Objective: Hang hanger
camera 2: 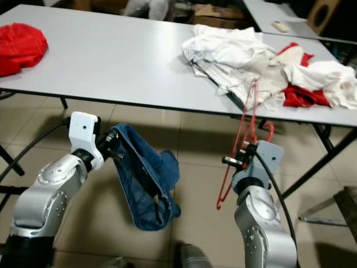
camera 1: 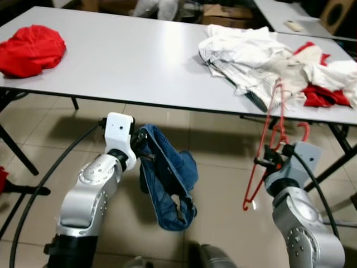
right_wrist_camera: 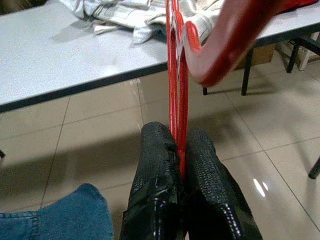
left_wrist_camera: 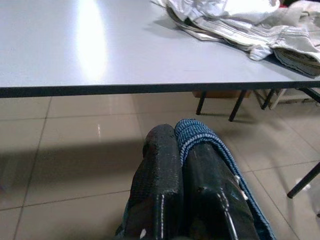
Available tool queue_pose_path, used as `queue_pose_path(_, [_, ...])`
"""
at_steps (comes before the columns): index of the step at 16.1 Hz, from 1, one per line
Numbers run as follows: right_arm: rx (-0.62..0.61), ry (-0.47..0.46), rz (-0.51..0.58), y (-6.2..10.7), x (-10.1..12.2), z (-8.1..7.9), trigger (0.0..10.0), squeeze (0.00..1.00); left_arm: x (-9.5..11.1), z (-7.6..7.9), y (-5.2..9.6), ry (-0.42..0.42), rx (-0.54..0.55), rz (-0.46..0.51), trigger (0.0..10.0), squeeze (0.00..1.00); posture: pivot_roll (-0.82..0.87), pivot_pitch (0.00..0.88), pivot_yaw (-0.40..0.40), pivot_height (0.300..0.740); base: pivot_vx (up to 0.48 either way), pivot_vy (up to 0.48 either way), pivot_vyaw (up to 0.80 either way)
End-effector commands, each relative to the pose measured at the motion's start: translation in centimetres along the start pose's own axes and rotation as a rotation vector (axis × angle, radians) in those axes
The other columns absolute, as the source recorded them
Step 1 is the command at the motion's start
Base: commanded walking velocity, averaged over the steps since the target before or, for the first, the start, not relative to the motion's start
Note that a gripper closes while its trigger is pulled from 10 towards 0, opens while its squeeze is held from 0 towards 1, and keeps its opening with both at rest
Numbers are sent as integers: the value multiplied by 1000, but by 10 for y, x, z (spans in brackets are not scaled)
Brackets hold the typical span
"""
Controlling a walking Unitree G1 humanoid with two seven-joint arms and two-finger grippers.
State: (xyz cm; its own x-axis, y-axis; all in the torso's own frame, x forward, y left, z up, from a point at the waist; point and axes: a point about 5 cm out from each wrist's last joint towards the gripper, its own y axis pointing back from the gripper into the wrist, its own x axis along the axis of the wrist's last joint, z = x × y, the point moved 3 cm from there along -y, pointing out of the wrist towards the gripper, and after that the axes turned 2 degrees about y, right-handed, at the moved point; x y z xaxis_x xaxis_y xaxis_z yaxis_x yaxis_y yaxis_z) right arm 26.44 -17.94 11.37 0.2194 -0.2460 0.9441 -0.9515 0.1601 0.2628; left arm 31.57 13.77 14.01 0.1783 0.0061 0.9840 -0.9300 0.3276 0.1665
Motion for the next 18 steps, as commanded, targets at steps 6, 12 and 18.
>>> queue_pose_path(6, [8,-2,17,1,5,-1,10000,0,11,1,-1,-16,-9,33,10000,0,-20,89,-26,740,0,350,0])
queue_pose_path(12, [30,-17,3,-2,3,-6,10000,0,11,0,-1,-23,-8,32,10000,0,-17,81,-27,740,0,352,0])
queue_pose_path(18, [15,-32,-3,-2,1,-3,10000,0,14,3,-3,-28,-26,39,10000,0,-13,73,-24,740,0,351,0])
